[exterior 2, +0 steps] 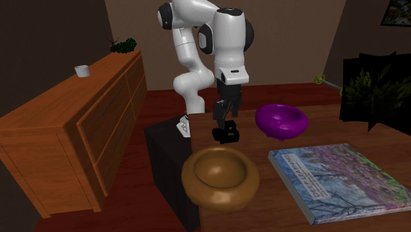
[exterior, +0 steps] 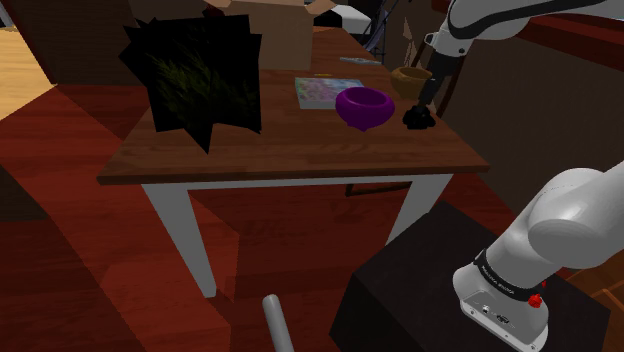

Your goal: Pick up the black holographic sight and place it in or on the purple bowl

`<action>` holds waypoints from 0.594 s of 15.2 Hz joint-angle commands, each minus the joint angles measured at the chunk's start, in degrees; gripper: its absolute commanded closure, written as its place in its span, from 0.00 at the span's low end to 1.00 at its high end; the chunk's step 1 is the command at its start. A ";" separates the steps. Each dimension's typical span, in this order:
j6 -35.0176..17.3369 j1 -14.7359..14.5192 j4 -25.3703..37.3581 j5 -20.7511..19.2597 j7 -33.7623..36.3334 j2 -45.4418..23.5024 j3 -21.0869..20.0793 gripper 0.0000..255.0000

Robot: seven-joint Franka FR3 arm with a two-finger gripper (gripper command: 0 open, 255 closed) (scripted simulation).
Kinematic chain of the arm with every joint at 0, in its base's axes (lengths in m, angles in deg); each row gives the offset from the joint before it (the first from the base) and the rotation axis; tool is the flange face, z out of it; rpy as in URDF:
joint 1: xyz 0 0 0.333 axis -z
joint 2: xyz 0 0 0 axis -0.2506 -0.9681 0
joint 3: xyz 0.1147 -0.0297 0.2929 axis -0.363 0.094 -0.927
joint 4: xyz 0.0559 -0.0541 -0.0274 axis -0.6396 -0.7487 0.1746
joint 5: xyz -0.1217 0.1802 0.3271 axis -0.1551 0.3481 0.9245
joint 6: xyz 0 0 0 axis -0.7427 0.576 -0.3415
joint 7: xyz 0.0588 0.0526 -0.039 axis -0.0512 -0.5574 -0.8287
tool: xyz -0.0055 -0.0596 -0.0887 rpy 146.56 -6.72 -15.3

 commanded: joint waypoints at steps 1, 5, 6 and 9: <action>-0.02 0.01 -0.03 -0.01 0.00 0.01 0.00 0.00; -0.02 0.01 -0.03 -0.01 -0.01 0.01 0.01 1.00; -0.02 0.00 -0.02 0.00 0.00 0.01 0.00 1.00; 0.00 0.01 -0.03 -0.01 0.01 0.04 -0.01 1.00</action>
